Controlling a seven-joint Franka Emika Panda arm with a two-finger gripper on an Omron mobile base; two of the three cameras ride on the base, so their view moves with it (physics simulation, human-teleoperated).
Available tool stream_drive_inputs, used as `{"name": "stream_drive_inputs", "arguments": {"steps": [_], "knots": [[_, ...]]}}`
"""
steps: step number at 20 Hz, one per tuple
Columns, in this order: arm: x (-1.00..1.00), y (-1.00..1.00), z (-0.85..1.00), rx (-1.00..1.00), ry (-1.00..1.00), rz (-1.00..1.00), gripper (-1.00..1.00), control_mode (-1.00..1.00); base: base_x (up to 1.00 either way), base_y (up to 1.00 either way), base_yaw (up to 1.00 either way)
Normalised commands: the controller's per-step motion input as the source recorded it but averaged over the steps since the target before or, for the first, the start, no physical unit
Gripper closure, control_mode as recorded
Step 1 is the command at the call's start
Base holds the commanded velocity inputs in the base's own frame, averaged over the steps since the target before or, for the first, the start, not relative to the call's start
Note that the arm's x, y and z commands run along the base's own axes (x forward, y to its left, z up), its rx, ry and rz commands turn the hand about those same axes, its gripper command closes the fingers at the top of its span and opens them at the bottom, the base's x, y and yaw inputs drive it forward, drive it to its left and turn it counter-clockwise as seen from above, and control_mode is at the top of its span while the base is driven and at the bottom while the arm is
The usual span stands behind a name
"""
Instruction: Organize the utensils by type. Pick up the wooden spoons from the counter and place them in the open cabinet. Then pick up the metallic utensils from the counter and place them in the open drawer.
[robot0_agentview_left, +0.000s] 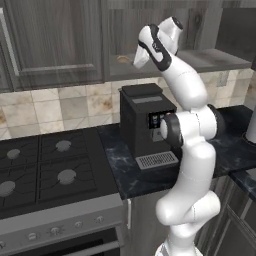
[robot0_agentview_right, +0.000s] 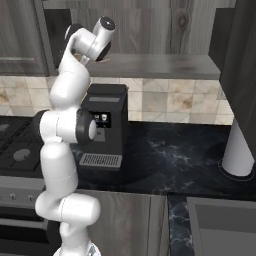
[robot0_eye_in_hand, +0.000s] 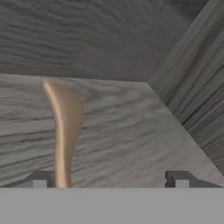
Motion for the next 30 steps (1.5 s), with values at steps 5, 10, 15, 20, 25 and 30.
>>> {"name": "stream_drive_inputs", "arguments": {"steps": [5,10,15,20,25,30], "knots": [[-0.13,-0.03,0.00,0.00,0.04,0.00,-1.00,-1.00,0.00,0.00,0.00],[-0.18,-0.07,-0.02,0.00,-0.01,0.00,-1.00,-1.00,0.00,0.00,0.00],[-0.23,-0.14,0.00,0.01,-0.08,0.00,-1.00,-1.00,0.00,0.00,0.00],[-0.66,-0.29,-0.04,0.03,-0.15,0.00,-1.00,-1.00,0.00,0.00,0.00],[-0.72,-0.16,0.03,0.04,-0.02,0.00,-1.00,-1.00,0.00,0.00,0.00],[-0.86,-0.12,0.11,0.02,0.00,-0.03,-1.00,-1.00,0.00,0.00,0.00]]}}
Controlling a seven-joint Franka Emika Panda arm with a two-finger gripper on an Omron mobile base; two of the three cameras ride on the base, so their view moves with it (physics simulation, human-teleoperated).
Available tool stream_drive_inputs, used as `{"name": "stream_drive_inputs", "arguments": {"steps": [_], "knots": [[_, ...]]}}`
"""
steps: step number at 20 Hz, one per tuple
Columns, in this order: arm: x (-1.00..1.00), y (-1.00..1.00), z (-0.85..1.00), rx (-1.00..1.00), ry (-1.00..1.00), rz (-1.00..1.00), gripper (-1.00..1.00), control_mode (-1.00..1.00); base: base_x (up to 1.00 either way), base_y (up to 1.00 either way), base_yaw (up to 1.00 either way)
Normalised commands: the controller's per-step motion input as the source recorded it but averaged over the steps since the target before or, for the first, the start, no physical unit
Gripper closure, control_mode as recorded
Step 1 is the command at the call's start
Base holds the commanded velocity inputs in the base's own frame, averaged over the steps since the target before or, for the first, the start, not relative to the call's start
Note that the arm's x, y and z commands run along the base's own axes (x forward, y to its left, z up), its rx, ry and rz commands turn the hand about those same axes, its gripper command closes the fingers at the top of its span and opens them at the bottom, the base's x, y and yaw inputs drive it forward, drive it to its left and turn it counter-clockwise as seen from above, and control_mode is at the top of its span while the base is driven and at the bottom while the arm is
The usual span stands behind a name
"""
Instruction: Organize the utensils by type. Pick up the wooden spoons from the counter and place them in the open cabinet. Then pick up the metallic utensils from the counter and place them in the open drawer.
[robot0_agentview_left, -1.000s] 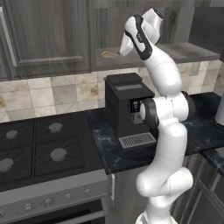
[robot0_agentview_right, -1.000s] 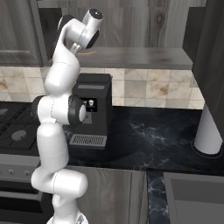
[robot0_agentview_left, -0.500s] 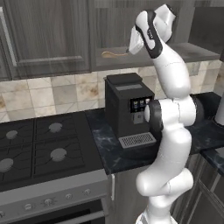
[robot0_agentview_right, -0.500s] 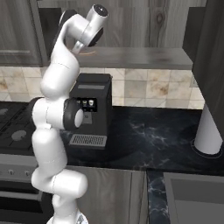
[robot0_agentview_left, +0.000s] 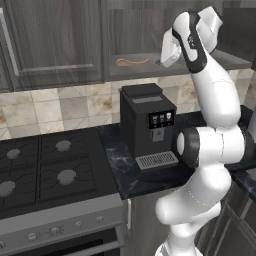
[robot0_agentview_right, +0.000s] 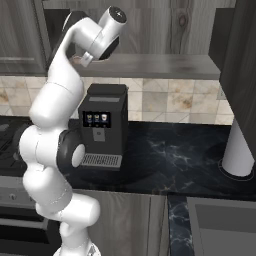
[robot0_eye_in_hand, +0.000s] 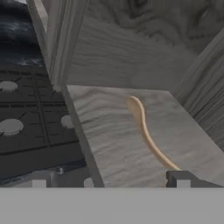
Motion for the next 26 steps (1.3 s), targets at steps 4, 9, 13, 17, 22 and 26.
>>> {"name": "stream_drive_inputs", "arguments": {"steps": [4,9,13,17,22,26], "knots": [[-1.00,-0.10,0.06,0.00,-0.04,-0.23,-1.00,-1.00,0.00,0.00,0.00],[-1.00,-0.05,-0.03,0.00,-0.03,-0.40,-1.00,-1.00,0.00,0.00,0.00],[-0.98,-0.03,-0.09,0.00,0.00,-0.45,-1.00,-1.00,0.00,0.00,0.00],[-0.92,-0.08,-0.01,0.02,0.00,-0.39,-1.00,-1.00,0.00,0.00,0.00],[-0.89,-0.06,-0.11,0.01,0.01,-0.37,-1.00,-1.00,0.00,0.00,0.00],[-0.78,-0.03,-0.39,0.00,0.00,-0.25,-1.00,-1.00,0.00,0.00,0.00]]}}
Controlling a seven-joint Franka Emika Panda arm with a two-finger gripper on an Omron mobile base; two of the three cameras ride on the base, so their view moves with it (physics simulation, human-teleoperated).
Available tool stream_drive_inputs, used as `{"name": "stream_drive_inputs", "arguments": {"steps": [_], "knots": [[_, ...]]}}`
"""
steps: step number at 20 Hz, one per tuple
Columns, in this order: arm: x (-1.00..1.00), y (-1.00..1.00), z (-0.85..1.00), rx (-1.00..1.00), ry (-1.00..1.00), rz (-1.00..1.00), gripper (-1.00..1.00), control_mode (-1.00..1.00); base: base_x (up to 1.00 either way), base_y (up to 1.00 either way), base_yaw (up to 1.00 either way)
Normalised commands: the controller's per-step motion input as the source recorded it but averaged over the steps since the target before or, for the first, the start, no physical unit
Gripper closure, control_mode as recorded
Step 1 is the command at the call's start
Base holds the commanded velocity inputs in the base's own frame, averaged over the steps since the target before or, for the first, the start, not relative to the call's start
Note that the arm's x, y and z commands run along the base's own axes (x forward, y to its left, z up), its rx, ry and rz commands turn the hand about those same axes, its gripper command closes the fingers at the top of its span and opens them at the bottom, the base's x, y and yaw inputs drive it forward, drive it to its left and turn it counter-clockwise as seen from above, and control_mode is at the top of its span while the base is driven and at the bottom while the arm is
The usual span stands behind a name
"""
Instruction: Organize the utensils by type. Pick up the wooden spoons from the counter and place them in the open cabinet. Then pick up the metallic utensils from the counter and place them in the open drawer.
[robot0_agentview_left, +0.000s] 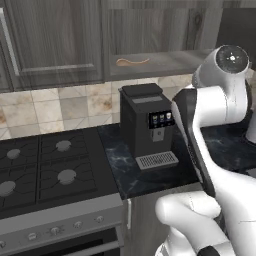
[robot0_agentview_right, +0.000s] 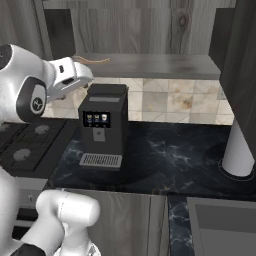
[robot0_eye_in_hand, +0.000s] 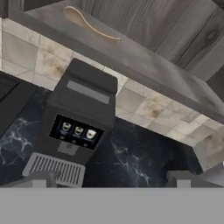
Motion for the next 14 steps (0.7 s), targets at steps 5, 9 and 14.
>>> {"name": "stream_drive_inputs", "arguments": {"steps": [5,9,14], "knots": [[-0.44,-0.01,-0.41,0.00,0.04,-0.20,-1.00,-1.00,0.00,0.00,0.00],[-0.22,-0.12,-0.48,0.00,0.13,-0.12,-1.00,-1.00,0.00,0.00,0.00],[-0.24,-0.15,-0.44,0.08,0.24,-0.01,-1.00,-1.00,0.00,0.00,0.00]]}}
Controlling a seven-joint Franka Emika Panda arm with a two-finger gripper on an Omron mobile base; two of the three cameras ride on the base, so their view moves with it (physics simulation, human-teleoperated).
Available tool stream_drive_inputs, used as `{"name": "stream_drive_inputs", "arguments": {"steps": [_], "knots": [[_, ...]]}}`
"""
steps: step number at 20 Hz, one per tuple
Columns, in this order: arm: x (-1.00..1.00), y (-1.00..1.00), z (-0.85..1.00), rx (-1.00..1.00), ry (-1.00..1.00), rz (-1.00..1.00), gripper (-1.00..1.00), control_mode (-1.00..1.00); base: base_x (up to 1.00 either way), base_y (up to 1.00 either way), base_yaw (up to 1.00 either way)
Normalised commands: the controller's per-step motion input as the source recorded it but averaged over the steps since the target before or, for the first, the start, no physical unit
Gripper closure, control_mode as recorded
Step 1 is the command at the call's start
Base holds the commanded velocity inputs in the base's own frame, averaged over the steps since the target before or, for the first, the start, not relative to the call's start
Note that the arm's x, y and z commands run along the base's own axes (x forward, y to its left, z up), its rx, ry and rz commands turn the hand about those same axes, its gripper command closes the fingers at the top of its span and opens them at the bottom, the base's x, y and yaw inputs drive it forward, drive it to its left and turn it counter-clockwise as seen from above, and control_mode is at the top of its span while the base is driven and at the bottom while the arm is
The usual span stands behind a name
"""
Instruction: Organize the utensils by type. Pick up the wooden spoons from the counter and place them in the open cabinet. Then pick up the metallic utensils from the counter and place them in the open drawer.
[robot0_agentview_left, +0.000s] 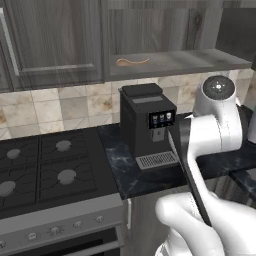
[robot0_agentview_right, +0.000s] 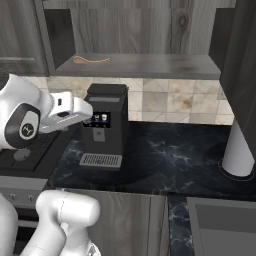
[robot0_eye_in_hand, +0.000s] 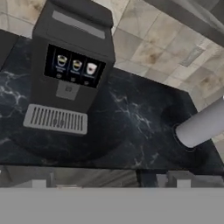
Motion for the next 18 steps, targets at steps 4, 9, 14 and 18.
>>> {"name": "stream_drive_inputs", "arguments": {"steps": [4,9,14,18], "knots": [[-0.34,-0.11,-0.40,0.11,0.25,0.03,-1.00,-1.00,0.00,0.00,0.00],[-0.31,-0.04,-0.47,0.07,0.28,0.06,-1.00,-1.00,0.00,0.00,0.00],[-0.09,0.00,-0.20,0.01,0.17,0.00,-1.00,-1.00,0.00,0.00,0.00],[-0.08,0.00,-0.04,-0.01,0.00,0.00,-1.00,-1.00,0.00,0.00,0.00]]}}
